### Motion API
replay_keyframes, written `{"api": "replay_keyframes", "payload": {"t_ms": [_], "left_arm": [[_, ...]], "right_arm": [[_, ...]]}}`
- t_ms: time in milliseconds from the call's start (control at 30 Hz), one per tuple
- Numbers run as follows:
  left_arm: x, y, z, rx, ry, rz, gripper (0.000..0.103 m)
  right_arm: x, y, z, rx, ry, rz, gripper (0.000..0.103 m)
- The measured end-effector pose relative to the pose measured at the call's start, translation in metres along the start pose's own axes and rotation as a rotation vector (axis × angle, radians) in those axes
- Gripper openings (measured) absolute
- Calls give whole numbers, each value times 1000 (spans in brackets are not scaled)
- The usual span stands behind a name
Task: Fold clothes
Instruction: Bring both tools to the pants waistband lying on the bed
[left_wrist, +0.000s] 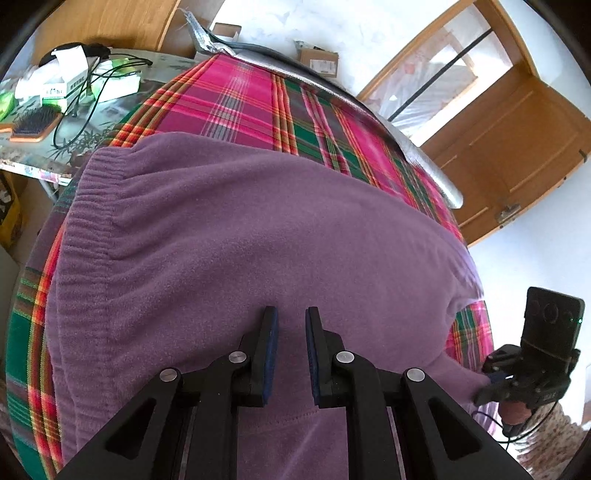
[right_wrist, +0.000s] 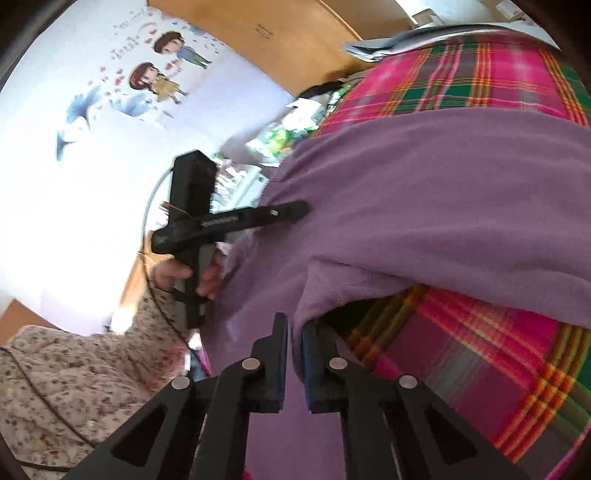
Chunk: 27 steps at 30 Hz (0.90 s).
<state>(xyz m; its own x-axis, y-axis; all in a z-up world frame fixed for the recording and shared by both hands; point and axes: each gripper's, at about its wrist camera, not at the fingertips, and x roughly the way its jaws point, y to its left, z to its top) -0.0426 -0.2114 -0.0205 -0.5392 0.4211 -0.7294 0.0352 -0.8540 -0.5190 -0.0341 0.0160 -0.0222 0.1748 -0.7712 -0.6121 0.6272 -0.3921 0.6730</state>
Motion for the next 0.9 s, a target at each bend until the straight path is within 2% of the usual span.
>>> {"api": "replay_keyframes", "payload": {"t_ms": [100,167,300,400,533,700,900], "left_arm": [[-1,0,1,-1,-4,14,15],[-3,0,3,6,-9,36,15],[-1,6,9,-8,-6,46,15],[1,10,12,-24,-9,31,15],[2,11,14,-24,-13,28,15],[4,11,17,-25,-15,26,15],[-1,13,18,-19,-22,57,15]], "right_arm": [[6,-10,9,58,1,-31,12],[14,-19,15,107,15,-5,20],[32,-32,20,176,39,55,21],[22,-14,14,80,-14,84,17],[-6,18,5,-100,-116,58,21],[-7,28,-1,-119,-142,53,32],[-14,13,-3,-30,-138,-20,33]]}}
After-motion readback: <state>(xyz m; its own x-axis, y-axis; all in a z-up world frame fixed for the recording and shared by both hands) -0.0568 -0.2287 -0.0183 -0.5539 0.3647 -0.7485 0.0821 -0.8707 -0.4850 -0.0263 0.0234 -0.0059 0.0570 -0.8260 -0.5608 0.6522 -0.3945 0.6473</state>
